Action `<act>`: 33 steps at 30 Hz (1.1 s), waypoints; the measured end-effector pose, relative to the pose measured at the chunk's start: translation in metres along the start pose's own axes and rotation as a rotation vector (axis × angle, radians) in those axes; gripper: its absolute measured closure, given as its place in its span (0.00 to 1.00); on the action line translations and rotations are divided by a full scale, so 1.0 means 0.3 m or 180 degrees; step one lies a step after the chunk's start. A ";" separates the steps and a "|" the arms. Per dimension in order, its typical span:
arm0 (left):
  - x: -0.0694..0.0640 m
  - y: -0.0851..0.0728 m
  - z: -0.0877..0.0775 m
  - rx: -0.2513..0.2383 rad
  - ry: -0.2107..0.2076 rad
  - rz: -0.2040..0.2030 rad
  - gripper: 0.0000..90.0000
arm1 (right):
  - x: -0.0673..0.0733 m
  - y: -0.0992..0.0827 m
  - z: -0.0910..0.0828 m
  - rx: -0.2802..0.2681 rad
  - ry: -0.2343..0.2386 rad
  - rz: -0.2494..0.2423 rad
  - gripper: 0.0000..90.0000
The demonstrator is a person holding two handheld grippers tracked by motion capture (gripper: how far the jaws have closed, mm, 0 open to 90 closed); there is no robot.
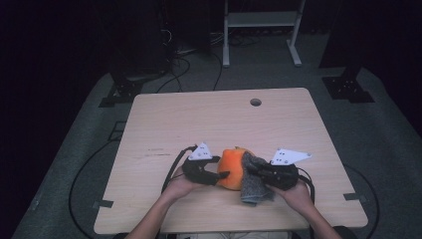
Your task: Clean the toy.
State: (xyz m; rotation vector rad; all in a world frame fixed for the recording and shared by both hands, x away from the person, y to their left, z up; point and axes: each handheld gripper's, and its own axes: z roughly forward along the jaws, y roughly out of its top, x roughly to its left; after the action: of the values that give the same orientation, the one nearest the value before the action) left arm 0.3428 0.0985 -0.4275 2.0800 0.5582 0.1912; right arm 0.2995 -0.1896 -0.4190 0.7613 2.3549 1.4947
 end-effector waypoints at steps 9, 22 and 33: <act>-0.024 0.020 0.002 -0.0065 -0.0121 0.0093 0.28 | 0.073 0.012 0.053 0.0054 0.0072 -0.0228 0.90; -0.040 -0.001 -0.011 -0.0029 -0.0106 0.0394 0.39 | -0.015 0.012 -0.032 -0.0143 -0.0010 0.0111 0.90; -0.068 0.030 0.002 0.0050 -0.0194 0.0499 0.27 | 0.064 0.000 0.030 0.0133 0.0125 -0.0234 0.90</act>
State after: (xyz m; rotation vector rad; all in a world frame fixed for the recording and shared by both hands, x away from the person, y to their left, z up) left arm 0.3277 0.0846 -0.4187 2.1384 0.3611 0.2138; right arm 0.2876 -0.1721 -0.4216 0.6531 2.4223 1.4474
